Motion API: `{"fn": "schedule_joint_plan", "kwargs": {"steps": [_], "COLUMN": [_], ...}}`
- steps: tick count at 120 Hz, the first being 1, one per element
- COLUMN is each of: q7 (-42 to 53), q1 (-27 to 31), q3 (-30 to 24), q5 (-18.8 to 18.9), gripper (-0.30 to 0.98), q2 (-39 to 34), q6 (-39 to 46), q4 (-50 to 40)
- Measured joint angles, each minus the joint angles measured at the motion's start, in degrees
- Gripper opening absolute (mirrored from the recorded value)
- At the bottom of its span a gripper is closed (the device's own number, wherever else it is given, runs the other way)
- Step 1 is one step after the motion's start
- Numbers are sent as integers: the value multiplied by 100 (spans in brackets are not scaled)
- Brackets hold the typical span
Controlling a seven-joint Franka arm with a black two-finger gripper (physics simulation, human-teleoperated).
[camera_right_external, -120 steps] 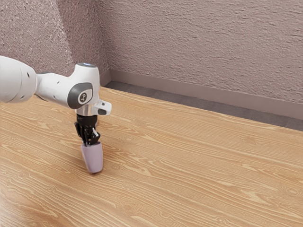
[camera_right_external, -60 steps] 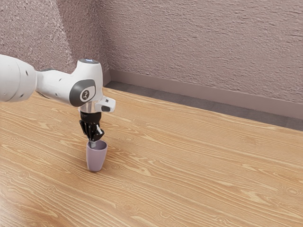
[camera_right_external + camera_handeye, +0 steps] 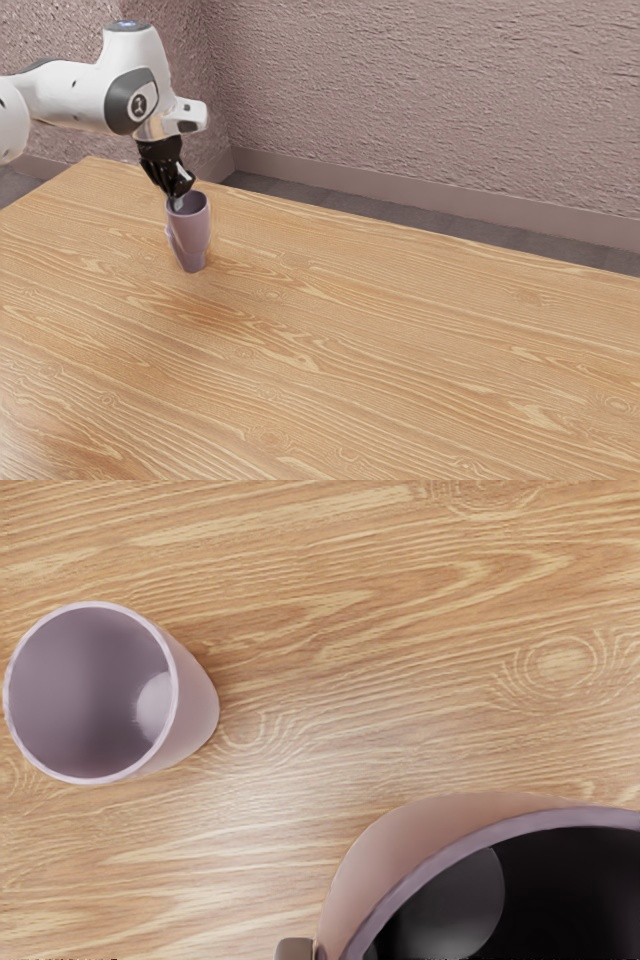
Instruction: Place the right cup onto the left cup
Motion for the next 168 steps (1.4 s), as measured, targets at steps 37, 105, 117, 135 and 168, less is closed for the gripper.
{"fn": "schedule_joint_plan", "kwargs": {"steps": [37,105,117,135,168], "q7": [396,1150,1231,1330,1474], "q1": [921,1336,1337,1370,1414], "q3": [1,-72,-81,-78,-50], "q5": [-845,-1053,-1068,-1198,-1330], "gripper": [-10,-10,-10,-10,-10], "q2": [867,2524,2674,2836,2989], "q6": [-1061,-1321,-1249,-1038,-729], "q4": [1789,3747,3971,4062,4058]}}
